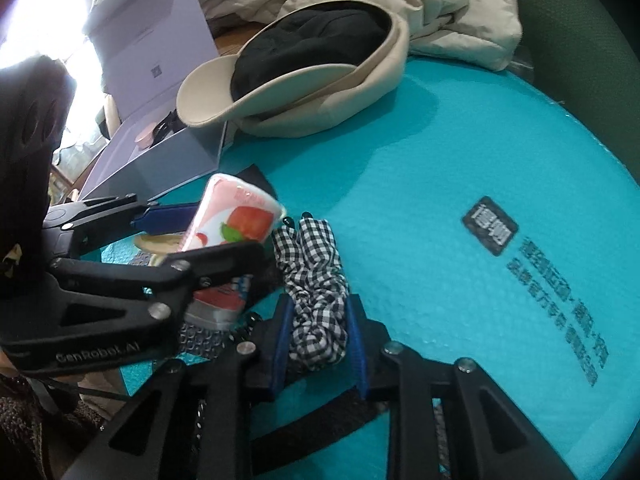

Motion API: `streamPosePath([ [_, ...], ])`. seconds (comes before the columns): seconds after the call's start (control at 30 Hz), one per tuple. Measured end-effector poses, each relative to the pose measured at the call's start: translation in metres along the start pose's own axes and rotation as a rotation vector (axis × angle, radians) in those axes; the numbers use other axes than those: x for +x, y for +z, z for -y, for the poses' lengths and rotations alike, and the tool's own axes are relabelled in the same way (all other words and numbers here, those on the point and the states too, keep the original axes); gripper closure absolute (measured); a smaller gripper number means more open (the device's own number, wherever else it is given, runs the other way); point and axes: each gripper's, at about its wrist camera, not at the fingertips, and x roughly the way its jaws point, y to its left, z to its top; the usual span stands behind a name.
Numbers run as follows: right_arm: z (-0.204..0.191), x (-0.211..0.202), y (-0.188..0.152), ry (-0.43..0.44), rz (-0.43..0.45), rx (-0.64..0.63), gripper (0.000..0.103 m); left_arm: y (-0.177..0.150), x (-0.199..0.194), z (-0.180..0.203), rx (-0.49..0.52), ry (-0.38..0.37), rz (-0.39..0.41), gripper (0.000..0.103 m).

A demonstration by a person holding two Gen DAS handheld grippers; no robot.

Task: Organize objects
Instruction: 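Close the left gripper on the cup while the right gripper closes on the scrunchie, then lift the cup with the left gripper while the right gripper lifts the scrunchie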

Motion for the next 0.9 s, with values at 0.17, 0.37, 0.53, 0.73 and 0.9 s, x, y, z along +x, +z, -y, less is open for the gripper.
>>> streamPosePath([
  [0.17, 0.009, -0.007, -0.002, -0.021, 0.006, 0.023, 0.077, -0.001, -0.013, 0.001, 0.004, -0.017, 0.030, 0.056],
  [0.37, 0.009, -0.009, -0.011, -0.033, -0.016, 0.021, 0.077, -0.005, -0.027, 0.001, -0.009, -0.045, 0.043, 0.058],
  [0.53, 0.006, -0.003, -0.012, -0.057, -0.037, 0.010, 0.075, -0.012, -0.033, 0.000, -0.006, -0.058, 0.035, 0.058],
  [0.73, -0.004, 0.004, -0.012, -0.126, -0.040, -0.050, 0.054, -0.017, -0.033, -0.002, -0.016, -0.088, 0.045, 0.058],
  [0.9, -0.009, 0.014, -0.011, -0.147, -0.040, -0.091, 0.052, -0.017, -0.028, 0.001, 0.004, -0.089, 0.046, 0.058],
])
